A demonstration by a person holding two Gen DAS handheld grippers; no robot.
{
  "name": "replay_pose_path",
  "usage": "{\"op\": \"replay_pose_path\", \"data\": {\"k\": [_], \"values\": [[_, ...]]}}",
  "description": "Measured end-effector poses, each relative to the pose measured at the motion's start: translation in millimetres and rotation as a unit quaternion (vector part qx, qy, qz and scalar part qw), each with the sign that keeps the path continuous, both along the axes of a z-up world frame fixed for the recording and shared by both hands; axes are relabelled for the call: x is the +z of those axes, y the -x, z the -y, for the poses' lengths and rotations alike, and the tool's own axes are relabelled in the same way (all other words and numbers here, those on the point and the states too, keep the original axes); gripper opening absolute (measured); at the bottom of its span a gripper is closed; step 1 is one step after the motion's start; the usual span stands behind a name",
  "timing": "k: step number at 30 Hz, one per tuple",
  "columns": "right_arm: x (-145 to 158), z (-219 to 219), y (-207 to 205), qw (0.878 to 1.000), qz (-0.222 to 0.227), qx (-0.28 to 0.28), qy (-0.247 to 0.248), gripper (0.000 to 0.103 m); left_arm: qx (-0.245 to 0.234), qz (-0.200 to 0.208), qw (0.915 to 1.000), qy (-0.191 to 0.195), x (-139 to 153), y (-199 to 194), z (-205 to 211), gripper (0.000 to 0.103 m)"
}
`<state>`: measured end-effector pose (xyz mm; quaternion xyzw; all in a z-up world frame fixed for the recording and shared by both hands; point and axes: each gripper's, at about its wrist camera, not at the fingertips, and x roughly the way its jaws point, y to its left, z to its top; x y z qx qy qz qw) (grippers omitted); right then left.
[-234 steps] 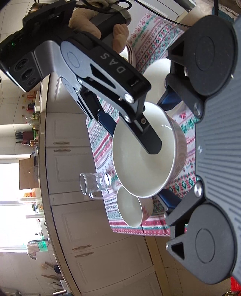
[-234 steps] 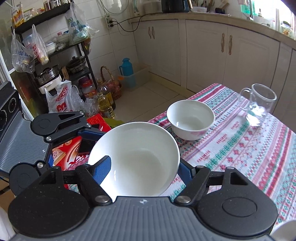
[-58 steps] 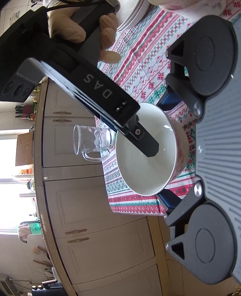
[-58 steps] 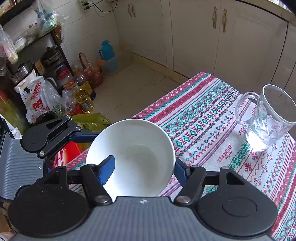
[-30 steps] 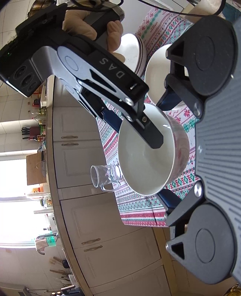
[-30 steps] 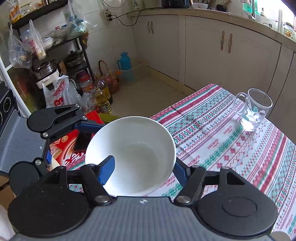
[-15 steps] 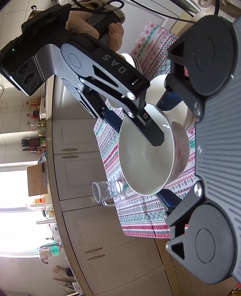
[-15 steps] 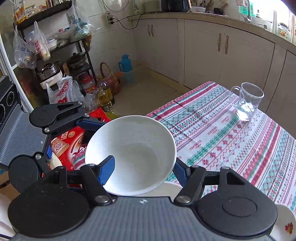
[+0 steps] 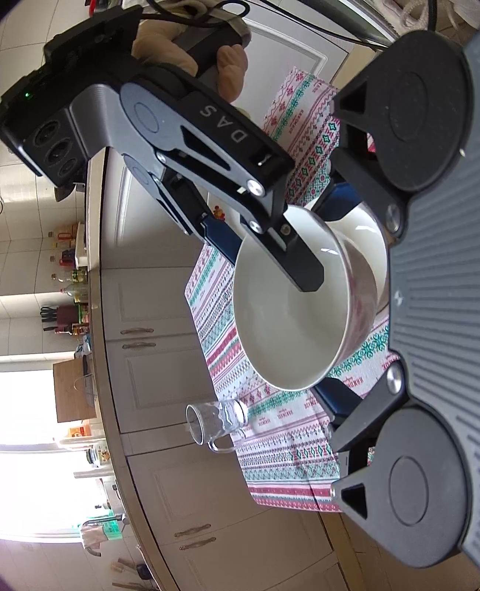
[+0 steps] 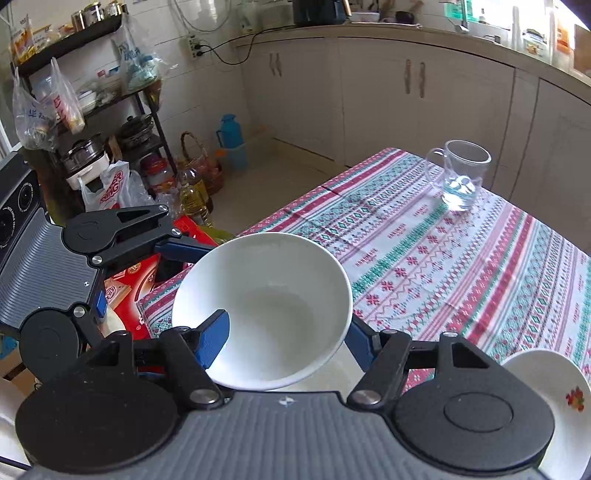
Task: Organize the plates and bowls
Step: 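Lower the pink-patterned bowl onto the bowl stack and open the right tool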
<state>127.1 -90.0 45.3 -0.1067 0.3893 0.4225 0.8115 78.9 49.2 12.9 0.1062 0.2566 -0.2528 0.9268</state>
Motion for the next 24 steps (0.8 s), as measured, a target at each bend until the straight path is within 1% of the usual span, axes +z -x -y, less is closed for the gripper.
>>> {"op": "replay_pose_path", "data": {"k": [6,24], "values": [[-1.5,12.2,1.8,1.000,0.000,-0.016,0.005,0.073,-0.011,-0.007,0.9999,0.007,-5.2,-4.4,8.8,0.091],[-22.0,23.8,-2.2,0.999,-0.023,-0.030,0.009,0.073,-0.021,-0.040,0.9990,-0.007,-21.3,-13.7,18.8,0.091]]}}
